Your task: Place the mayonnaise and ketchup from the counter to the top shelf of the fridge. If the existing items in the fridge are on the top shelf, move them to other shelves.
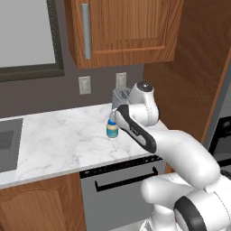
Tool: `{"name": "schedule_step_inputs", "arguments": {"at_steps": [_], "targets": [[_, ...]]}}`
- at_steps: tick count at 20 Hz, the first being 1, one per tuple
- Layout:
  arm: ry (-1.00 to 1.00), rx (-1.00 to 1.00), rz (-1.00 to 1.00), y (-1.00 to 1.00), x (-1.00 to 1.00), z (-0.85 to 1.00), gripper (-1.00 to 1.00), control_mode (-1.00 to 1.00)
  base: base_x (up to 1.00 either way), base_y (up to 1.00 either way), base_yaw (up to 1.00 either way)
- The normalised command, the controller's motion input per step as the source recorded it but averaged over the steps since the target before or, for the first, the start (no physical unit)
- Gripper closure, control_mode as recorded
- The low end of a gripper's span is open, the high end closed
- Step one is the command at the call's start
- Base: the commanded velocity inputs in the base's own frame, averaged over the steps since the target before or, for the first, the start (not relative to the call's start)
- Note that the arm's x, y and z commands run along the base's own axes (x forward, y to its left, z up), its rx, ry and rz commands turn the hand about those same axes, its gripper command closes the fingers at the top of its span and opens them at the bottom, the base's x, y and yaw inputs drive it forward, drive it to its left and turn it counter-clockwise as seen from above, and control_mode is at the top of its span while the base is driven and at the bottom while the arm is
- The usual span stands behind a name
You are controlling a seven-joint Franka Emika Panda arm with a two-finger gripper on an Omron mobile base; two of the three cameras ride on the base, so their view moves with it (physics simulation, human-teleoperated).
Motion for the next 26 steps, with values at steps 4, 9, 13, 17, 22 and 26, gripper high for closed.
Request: {"name": "schedule_step_inputs", "arguments": {"at_steps": [4, 9, 13, 17, 22, 26], "targets": [[0.00, -0.03, 0.00, 0.18, 0.37, -0.29, -1.00, -1.00, 0.00, 0.00, 0.00], [0.00, -0.02, 0.00, 0.02, 0.20, -0.33, -1.00, -1.00, 0.00, 0.00, 0.00], [0.00, -0.01, 0.00, 0.00, 0.19, -0.29, -1.00, -1.00, 0.00, 0.00, 0.00], [0.00, 0.00, 0.00, 0.00, 0.29, -0.16, -1.00, -1.00, 0.00, 0.00, 0.00], [0.00, 0.00, 0.00, 0.00, 0.29, -0.14, -1.00, -1.00, 0.00, 0.00, 0.00], [0.00, 0.00, 0.00, 0.00, 0.23, -0.13, -1.00, -1.00, 0.00, 0.00, 0.00]]}}
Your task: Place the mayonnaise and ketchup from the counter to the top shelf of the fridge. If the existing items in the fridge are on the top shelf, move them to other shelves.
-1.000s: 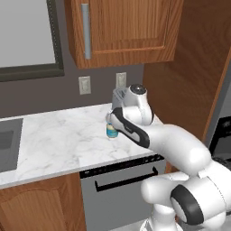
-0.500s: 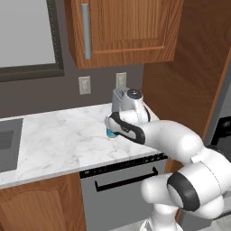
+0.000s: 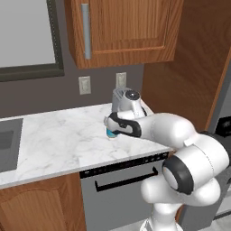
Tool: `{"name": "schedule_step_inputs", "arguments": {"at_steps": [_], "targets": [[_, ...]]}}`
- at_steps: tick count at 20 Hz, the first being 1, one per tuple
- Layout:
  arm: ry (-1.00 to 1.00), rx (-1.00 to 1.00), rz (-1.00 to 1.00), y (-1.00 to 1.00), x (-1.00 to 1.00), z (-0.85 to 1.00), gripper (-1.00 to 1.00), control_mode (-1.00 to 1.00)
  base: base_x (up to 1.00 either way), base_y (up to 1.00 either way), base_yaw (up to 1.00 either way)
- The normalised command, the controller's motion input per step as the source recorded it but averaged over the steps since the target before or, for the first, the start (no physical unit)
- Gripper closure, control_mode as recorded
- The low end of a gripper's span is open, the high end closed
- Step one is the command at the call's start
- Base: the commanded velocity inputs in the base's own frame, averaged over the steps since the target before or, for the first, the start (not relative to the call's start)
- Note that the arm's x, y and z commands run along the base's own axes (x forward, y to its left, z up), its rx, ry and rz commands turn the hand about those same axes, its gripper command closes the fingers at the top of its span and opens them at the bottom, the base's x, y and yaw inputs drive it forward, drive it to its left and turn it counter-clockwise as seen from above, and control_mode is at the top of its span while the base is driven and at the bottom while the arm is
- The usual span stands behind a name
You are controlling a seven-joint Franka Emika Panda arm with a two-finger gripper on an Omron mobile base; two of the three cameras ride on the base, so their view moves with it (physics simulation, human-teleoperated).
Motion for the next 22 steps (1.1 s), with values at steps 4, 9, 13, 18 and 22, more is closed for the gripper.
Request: {"name": "schedule_step_inputs", "arguments": {"at_steps": [4, 9, 13, 18, 22], "targets": [[0.00, 0.00, 0.00, 0.00, 0.18, -0.14, -1.00, -1.00, 0.00, 0.00, 0.00], [0.00, 0.00, 0.00, 0.00, 0.15, -0.08, -1.00, -1.00, 0.00, 0.00, 0.00], [0.00, 0.00, 0.00, 0.00, 0.16, -0.03, -1.00, -1.00, 0.00, 0.00, 0.00], [0.00, 0.00, 0.00, 0.02, 0.19, -0.10, -1.00, -1.00, 0.00, 0.00, 0.00], [0.00, 0.00, 0.00, 0.07, 0.19, -0.12, -1.00, -1.00, 0.00, 0.00, 0.00]]}}
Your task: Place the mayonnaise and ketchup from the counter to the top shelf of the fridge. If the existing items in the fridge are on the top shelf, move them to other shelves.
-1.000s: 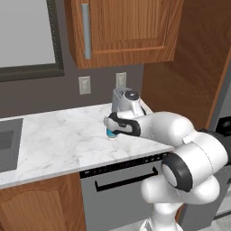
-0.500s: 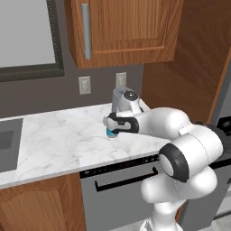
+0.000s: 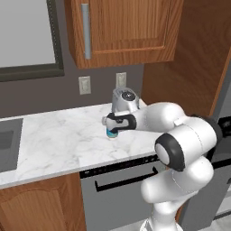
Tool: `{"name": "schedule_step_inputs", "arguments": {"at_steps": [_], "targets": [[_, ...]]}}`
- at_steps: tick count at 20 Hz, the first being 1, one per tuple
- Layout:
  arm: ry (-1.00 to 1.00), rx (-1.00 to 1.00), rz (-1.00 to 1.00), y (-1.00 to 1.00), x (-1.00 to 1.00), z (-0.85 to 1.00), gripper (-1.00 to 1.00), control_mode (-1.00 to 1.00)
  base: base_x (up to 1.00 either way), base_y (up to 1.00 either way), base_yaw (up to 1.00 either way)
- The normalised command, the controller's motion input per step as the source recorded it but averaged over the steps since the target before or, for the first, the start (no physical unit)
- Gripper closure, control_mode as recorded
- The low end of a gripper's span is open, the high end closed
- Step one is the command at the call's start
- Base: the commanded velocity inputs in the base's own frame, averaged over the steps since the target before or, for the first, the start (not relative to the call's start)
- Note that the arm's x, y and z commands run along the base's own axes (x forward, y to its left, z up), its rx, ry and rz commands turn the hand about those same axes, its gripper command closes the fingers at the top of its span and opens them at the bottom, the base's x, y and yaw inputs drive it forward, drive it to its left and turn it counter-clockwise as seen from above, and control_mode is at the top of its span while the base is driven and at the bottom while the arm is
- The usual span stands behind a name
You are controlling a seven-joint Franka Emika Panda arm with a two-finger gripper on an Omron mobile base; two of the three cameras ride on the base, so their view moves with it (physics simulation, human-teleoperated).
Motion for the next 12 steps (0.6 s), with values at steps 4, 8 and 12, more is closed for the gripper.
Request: {"name": "schedule_step_inputs", "arguments": {"at_steps": [4, 8, 12], "targets": [[0.00, 0.00, 0.00, 0.10, 0.17, -0.18, -1.00, -1.00, 0.00, 0.00, 0.00], [0.00, 0.00, 0.00, 0.06, 0.17, -0.15, -1.00, -1.00, 0.00, 0.00, 0.00], [-0.02, 0.00, 0.00, 0.04, 0.19, -0.10, -1.00, -1.00, 0.00, 0.00, 0.00]]}}
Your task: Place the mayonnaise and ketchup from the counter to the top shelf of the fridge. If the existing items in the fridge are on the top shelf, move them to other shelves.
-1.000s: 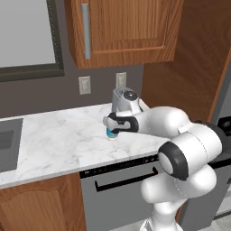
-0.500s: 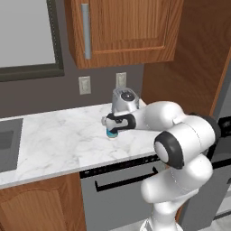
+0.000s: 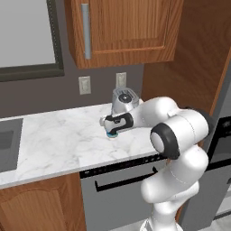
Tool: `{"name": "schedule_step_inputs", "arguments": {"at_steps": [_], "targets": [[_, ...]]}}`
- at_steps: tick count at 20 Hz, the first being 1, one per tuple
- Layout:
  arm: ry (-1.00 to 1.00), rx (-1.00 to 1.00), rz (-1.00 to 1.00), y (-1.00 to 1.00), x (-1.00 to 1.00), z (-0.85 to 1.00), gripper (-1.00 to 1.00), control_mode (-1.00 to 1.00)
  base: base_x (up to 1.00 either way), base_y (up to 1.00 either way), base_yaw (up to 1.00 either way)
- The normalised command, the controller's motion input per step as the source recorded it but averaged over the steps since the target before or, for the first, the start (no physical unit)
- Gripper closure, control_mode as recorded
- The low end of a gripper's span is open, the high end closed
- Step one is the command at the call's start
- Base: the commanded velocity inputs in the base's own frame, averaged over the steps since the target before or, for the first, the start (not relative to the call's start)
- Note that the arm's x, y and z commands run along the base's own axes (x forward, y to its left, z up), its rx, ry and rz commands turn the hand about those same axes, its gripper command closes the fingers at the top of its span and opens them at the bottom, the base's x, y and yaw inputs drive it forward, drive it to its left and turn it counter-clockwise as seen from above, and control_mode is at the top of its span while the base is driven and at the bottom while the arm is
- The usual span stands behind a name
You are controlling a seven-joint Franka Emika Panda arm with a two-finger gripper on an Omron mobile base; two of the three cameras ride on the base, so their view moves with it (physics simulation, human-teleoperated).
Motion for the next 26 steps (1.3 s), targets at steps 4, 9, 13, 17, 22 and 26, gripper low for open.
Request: {"name": "schedule_step_inputs", "arguments": {"at_steps": [4, 9, 13, 17, 22, 26], "targets": [[-0.02, 0.00, 0.00, 0.00, 0.16, -0.07, -1.00, -1.00, 0.00, 0.00, 0.00], [-0.02, 0.00, 0.00, 0.00, 0.17, -0.04, -1.00, -1.00, 0.00, 0.00, 0.00], [-0.04, -0.01, 0.00, 0.01, 0.16, -0.05, -1.00, -1.00, 0.00, 0.00, 0.00], [-0.02, 0.00, 0.00, 0.04, 0.14, -0.08, -1.00, -1.00, 0.00, 0.00, 0.00], [-0.01, 0.00, 0.00, 0.08, 0.07, -0.12, -1.00, -1.00, 0.00, 0.00, 0.00], [-0.01, 0.00, 0.00, 0.10, 0.02, -0.13, -1.00, -1.00, 0.00, 0.00, 0.00]]}}
